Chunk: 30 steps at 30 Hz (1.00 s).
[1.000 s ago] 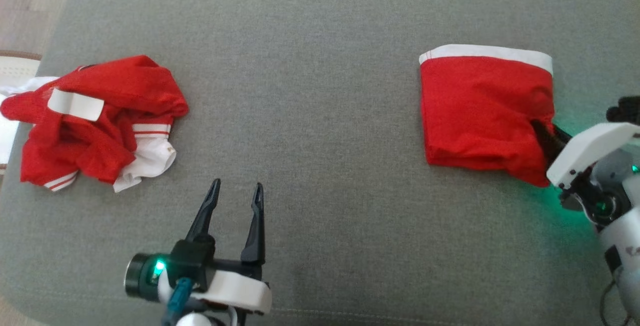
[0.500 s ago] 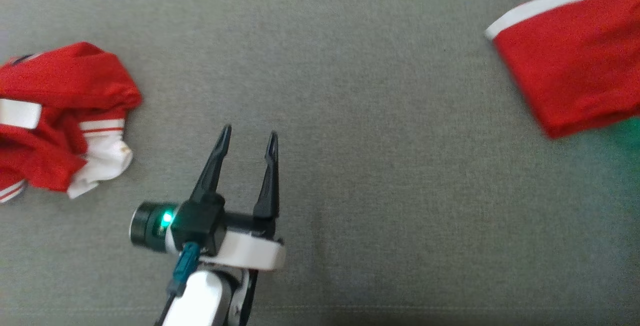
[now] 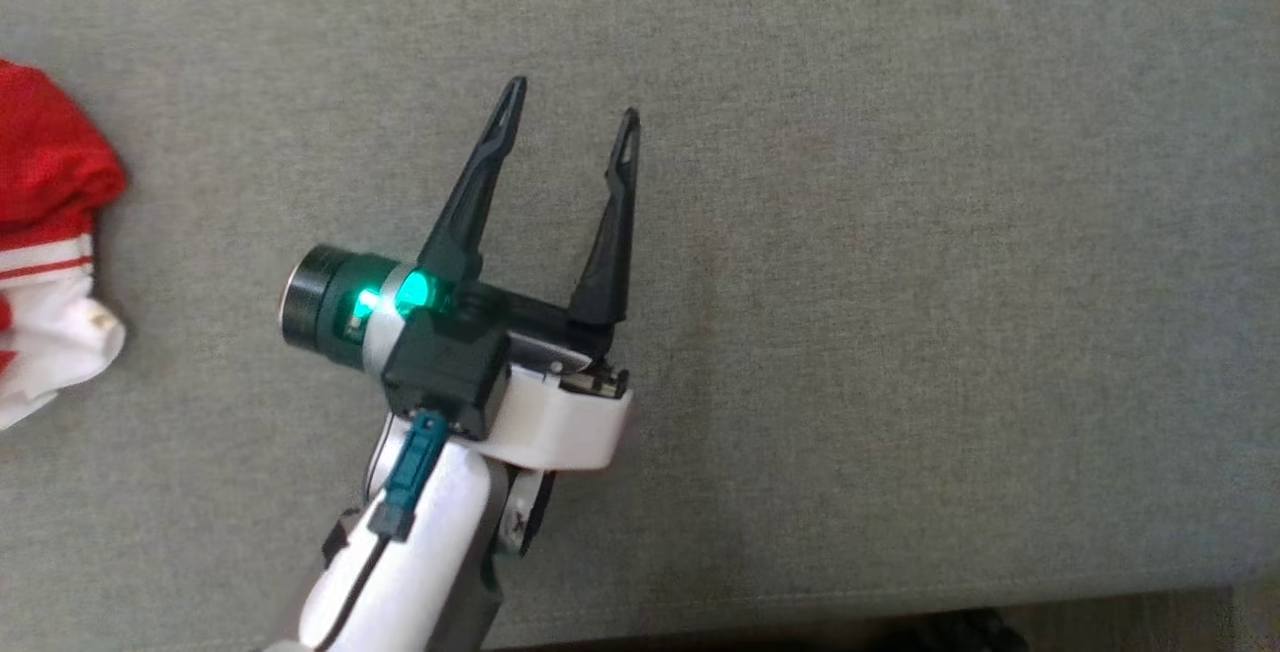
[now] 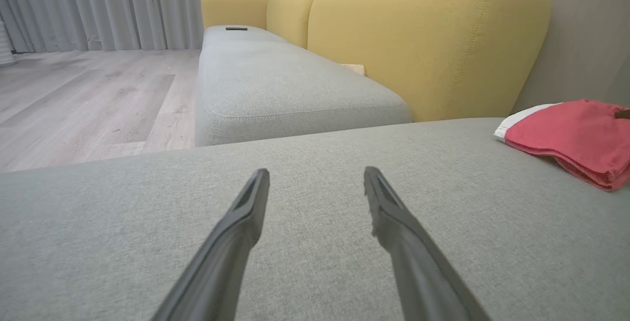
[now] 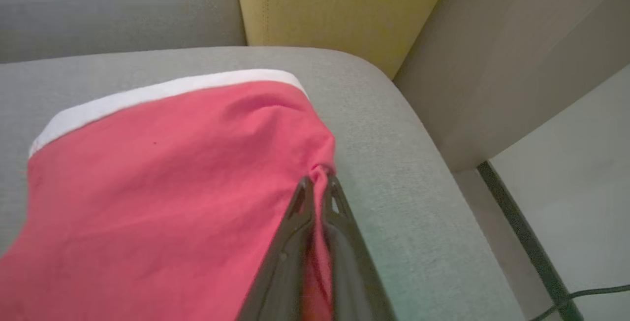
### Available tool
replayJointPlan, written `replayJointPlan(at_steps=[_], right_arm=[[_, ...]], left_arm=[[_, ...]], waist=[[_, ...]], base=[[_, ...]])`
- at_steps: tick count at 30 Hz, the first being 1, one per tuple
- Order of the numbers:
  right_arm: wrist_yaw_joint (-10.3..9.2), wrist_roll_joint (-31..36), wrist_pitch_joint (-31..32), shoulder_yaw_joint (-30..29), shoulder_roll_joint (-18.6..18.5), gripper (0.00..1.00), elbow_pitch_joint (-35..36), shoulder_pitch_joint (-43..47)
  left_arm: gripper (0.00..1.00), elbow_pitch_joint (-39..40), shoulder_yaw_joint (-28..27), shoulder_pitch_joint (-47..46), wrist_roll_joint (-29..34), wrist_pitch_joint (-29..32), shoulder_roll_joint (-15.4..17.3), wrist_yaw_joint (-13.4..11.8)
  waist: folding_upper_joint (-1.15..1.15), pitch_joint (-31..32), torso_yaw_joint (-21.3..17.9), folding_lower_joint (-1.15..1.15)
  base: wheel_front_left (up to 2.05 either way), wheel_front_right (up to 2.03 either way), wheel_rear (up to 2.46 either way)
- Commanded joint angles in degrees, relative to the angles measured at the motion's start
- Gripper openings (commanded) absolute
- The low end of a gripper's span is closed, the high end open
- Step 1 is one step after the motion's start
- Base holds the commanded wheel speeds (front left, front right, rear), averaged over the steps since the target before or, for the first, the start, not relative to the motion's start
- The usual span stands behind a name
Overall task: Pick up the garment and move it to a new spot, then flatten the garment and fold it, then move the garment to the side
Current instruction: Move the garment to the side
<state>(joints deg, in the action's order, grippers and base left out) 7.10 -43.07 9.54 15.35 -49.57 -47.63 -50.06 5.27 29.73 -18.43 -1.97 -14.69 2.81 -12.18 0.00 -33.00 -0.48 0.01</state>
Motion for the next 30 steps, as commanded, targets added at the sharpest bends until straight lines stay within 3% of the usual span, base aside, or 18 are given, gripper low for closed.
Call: replayJointPlan(at_steps=[1,8,9,10,11,13,16,22,30], right_arm=[[0.39,1.0,-1.4,-0.3,-4.8,0.0,0.8,0.1],[0.39,3.4,-1.8,-3.3,-5.4,0.0,0.9,0.3],[0.39,4.1,-2.0,-3.8,-5.4,0.07,0.9,0.4],[0.39,4.9,-2.3,-4.5,-5.2,0.86,0.7,0.4],[0.39,5.8,-2.8,-5.1,-4.9,1.0,0.6,0.3],[0.39,6.9,-3.1,-5.4,-4.4,1.0,0.7,0.3],[0.39,10.6,-4.5,-5.9,-0.3,1.0,2.6,1.0],[0.39,14.8,-8.9,-4.8,10.2,1.0,7.1,5.2],[0.39,18.3,-17.1,2.5,24.1,1.0,10.3,17.7]], left_arm=[[1.0,2.1,-0.6,-1.3,1.0,-0.3,0.1,-0.5],[1.0,1.6,0.3,-3.0,1.0,-0.3,0.1,-0.7],[1.0,1.4,0.4,-3.2,0.9,-0.3,0.1,-0.7],[1.0,1.2,0.5,-3.4,0.7,-0.3,0.1,-0.7],[1.0,1.0,0.6,-3.6,0.5,-0.3,0.1,-0.6],[1.0,0.8,0.6,-3.6,0.4,-0.3,0.1,-0.6],[1.0,-0.3,0.0,-2.4,-0.2,-0.3,0.1,-0.9],[1.0,-2.4,-2.8,2.8,-1.9,-0.3,0.6,-1.2],[1.0,-7.6,-7.9,11.8,-5.3,-0.3,1.3,-0.3]], waist=[[0.0,-1.9,-0.7,-0.01],[0.0,-3.1,-1.1,-0.01],[0.0,-3.0,-1.0,-0.01],[0.0,-2.8,-0.9,-0.01],[0.0,-2.4,-0.7,-0.01],[0.0,-1.9,-0.6,-0.01],[0.0,2.1,0.0,-0.01],[0.0,10.6,0.6,-0.01],[0.0,22.3,2.1,-0.01]], base=[[0.0,0.0,0.0],[0.0,0.0,0.0],[0.0,0.0,0.0],[0.0,0.0,0.0],[0.0,0.0,0.0],[0.0,0.0,0.0],[0.0,0.0,0.0],[0.0,0.0,0.0],[0.0,0.0,0.0]])
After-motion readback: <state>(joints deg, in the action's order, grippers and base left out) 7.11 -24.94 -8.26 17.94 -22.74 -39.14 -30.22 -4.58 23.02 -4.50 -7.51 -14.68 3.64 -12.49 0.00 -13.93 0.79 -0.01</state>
